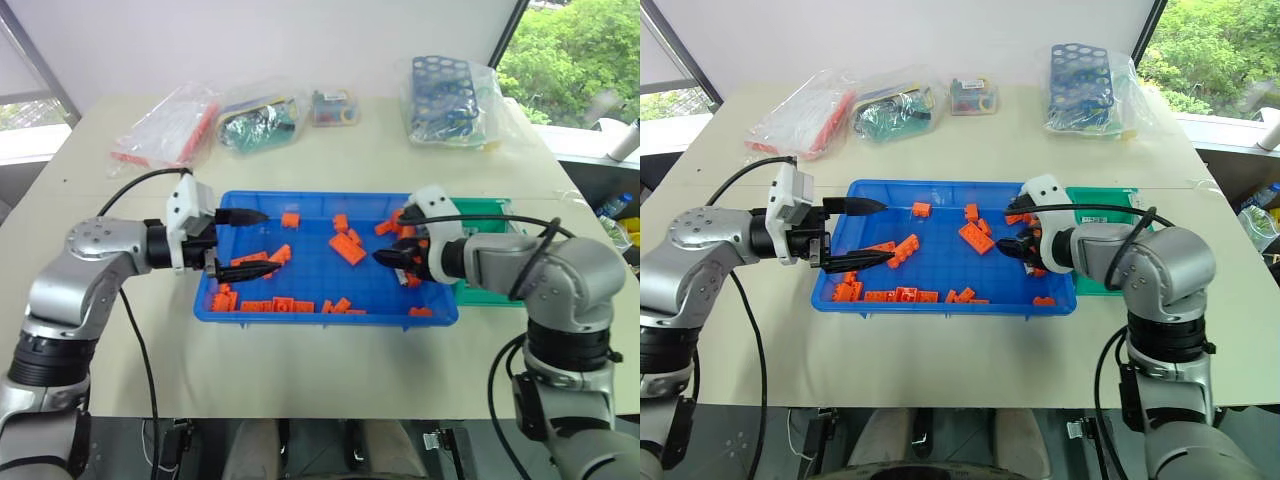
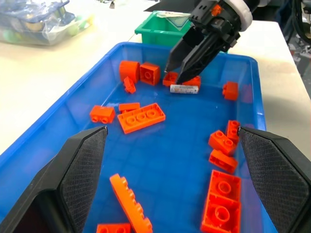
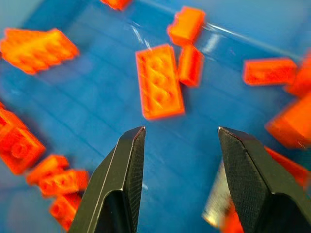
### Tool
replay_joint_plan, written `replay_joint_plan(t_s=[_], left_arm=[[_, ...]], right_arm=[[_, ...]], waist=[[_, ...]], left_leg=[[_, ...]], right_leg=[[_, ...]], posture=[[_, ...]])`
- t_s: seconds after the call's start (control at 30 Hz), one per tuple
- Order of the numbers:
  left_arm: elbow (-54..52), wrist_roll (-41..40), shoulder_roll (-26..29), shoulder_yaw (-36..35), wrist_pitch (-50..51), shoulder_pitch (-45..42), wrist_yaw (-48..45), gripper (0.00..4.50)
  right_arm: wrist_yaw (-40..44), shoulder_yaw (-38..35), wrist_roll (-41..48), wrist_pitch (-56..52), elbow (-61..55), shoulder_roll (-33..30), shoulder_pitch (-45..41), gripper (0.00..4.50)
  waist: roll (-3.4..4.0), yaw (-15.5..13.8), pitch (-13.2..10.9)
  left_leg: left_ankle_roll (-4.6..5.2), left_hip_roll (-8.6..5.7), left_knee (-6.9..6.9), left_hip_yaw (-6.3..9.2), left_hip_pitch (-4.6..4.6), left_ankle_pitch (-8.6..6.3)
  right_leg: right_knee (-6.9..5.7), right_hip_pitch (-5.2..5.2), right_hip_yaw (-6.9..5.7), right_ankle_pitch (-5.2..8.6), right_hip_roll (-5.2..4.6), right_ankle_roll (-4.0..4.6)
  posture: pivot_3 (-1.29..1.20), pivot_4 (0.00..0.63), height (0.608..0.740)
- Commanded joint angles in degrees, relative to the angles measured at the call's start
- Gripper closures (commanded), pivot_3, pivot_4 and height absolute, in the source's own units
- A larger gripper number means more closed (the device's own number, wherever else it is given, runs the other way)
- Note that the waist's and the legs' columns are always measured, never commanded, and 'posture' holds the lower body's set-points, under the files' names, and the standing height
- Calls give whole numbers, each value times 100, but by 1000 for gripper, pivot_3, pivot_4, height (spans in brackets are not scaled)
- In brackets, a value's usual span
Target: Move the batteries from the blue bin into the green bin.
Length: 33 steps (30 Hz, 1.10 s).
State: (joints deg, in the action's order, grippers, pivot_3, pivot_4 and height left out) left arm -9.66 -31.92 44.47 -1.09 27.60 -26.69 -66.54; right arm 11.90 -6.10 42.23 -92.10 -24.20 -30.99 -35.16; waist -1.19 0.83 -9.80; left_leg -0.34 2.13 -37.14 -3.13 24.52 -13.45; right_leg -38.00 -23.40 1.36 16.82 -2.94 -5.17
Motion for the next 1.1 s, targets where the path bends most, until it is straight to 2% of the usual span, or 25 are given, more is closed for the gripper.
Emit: replay_joint_plan(t_s=[0.03,0.27,0.47,0.93,1.1], left_arm=[[11,41,-35,-30,-160,-111,-61,0],[5,85,-157,-22,-218,-63,-31,0],[-97,66,-162,-110,-183,33,34,0],[-268,16,-54,-266,-170,244,117,0],[-254,25,-82,-227,-183,200,132,0]], right_arm=[[-674,-127,1001,-40,-45,-328,159,2105],[-1852,112,1922,-40,399,-315,114,2105],[-2326,383,2232,-40,805,-256,-92,2105],[-2335,668,2284,-40,906,-416,-499,2105],[-2279,824,1922,-40,590,-558,-569,2105]], waist=[[0,3,0],[0,21,0],[0,16,0],[0,14,0],[0,15,0]], left_leg=[[0,0,0,0,0,0],[0,7,0,-1,-1,0],[1,7,-1,0,0,0],[1,9,-1,-1,1,0],[1,10,2,0,3,0]], right_leg=[[1,0,0,0,0,0],[-1,-1,4,0,9,0],[0,-1,4,0,9,-1],[2,-2,4,0,8,0],[3,-4,3,0,9,0]], posture=[[0,150,739],[0,150,739],[0,150,739],[0,150,739],[0,150,739]])
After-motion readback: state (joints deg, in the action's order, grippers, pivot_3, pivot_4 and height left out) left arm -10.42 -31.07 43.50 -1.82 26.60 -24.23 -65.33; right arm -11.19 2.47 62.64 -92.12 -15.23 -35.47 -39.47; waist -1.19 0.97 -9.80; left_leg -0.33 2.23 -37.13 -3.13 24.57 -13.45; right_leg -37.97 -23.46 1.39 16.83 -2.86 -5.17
